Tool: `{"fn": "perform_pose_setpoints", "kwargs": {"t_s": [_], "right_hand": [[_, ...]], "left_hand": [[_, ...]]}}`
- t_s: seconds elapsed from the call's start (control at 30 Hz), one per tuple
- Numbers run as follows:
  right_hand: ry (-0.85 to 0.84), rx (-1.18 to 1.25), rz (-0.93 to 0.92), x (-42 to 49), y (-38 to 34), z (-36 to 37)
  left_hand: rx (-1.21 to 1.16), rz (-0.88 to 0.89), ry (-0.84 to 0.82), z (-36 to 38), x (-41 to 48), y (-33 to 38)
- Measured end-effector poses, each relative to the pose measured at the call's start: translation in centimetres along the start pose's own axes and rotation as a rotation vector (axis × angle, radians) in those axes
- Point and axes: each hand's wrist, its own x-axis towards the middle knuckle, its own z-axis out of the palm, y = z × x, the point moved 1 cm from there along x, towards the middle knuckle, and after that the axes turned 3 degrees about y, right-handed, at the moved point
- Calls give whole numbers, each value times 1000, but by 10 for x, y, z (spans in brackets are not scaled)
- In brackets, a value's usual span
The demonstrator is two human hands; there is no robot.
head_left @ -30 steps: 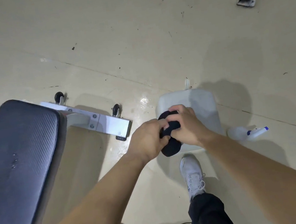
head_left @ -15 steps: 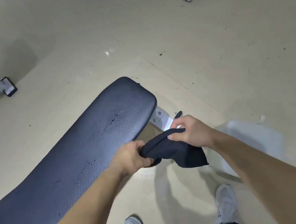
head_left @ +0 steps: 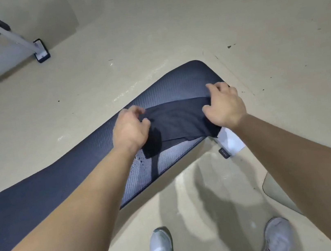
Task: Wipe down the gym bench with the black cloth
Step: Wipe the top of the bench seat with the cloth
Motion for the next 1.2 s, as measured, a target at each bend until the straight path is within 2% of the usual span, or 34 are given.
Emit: {"fn": "perform_pose_setpoints", "kwargs": {"t_s": [0.07, 0.13, 0.2, 0.27, 0.3, 0.37, 0.43, 0.53, 0.63, 0.7, 0.83, 1.0, 1.2], "right_hand": [[21, -130, -228, 3, -12, 27], [-79, -272, -404, 7, -21, 63], [-182, -383, -424, 10, -26, 97], [-146, -430, -420, 10, -37, 120], [-105, -440, -460, 9, -48, 128], [-59, -446, -611, 7, -76, 142], [-41, -400, -745, 4, -108, 161], [-101, -413, -854, -10, -153, 185], [-141, -457, -922, -10, -162, 190], [-121, -454, -911, 8, -147, 178], [-88, -408, -727, 77, -92, 131], [-35, -389, -475, 142, -6, 76], [54, -313, -378, 118, 47, 71]], "left_hand": [[51, 66, -86, 18, -3, -6], [176, 176, -146, 30, -9, -17], [313, 357, -179, 42, -13, -33], [361, 507, -204, 53, -14, -47], [343, 527, -199, 57, -12, -54], [282, 455, -142, 56, -9, -68], [239, 310, -23, 49, -10, -89], [101, 89, 126, 44, -28, -123], [38, -97, 161, 48, -37, -134], [105, -115, 131, 57, -25, -123], [231, 97, -56, 85, 30, -63], [309, 238, -180, 121, 106, 44], [388, 395, -200, 155, 86, 88]]}}
